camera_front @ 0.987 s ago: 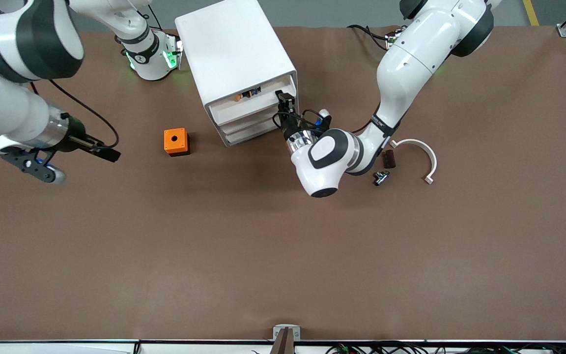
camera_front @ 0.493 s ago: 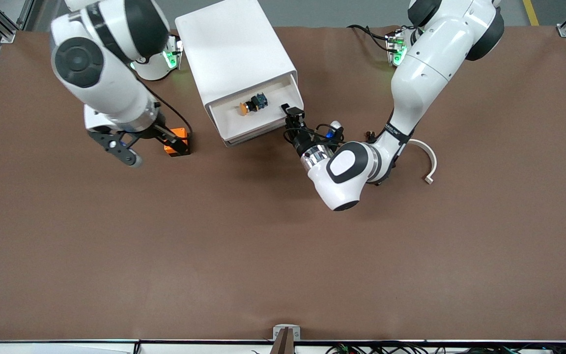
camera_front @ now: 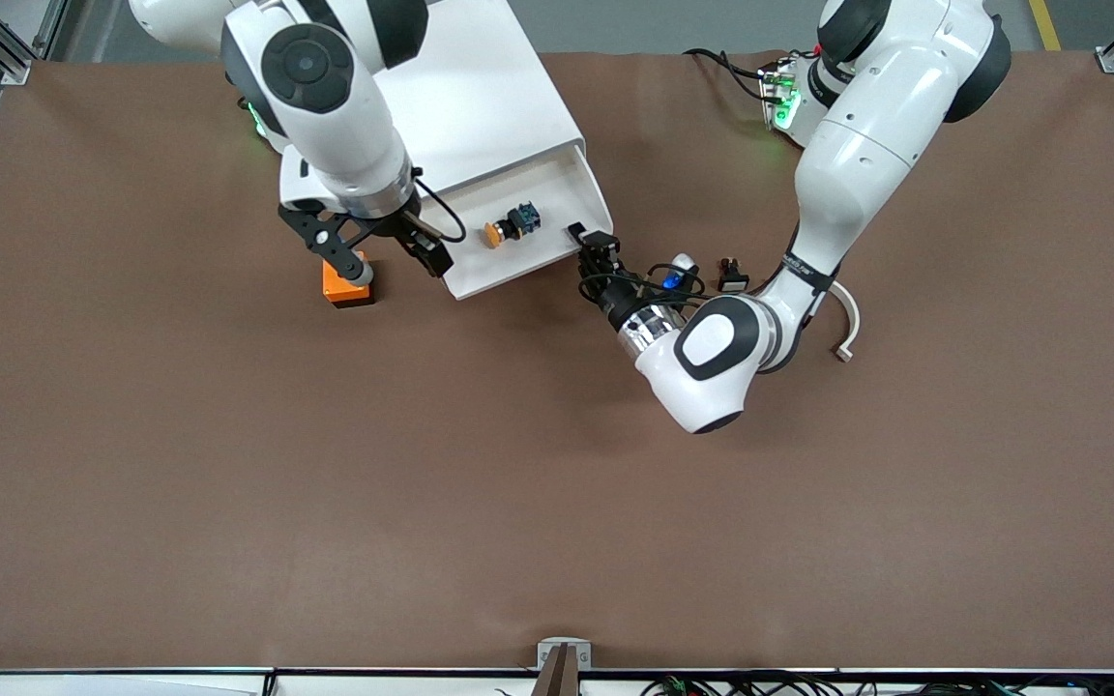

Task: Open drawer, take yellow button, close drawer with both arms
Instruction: 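Lower the right gripper into the drawer onto the yellow button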

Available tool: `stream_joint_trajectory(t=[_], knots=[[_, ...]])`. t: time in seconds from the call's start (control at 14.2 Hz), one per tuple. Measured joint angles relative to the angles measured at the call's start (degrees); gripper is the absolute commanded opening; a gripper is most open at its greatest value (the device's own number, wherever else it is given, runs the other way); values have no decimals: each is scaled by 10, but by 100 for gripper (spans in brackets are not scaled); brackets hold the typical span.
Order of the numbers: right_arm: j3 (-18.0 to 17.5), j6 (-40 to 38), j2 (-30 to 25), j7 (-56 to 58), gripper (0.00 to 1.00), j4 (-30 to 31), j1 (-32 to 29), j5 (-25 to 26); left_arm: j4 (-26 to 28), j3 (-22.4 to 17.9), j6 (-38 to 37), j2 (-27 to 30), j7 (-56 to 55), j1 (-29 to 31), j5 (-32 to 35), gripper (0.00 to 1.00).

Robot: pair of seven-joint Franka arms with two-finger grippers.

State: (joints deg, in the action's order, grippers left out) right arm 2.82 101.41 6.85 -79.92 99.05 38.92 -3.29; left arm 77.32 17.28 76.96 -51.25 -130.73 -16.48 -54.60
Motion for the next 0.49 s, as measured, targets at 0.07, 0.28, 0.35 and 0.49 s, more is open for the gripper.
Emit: stream_joint_trajectory(t=[0.07, 0.28, 0.35, 0.49], knots=[[0, 8, 2, -23, 100, 1, 11, -3, 0, 0, 0, 0, 0, 4, 0, 22], [0, 44, 16, -96, 100, 5, 53, -5, 0, 0, 1, -5, 0, 10, -3, 28], [0, 58, 23, -117, 100, 6, 66, -5, 0, 0, 1, -7, 0, 10, -6, 33], [0, 82, 37, -149, 100, 6, 87, -5, -1, 0, 1, -10, 0, 10, -11, 64]])
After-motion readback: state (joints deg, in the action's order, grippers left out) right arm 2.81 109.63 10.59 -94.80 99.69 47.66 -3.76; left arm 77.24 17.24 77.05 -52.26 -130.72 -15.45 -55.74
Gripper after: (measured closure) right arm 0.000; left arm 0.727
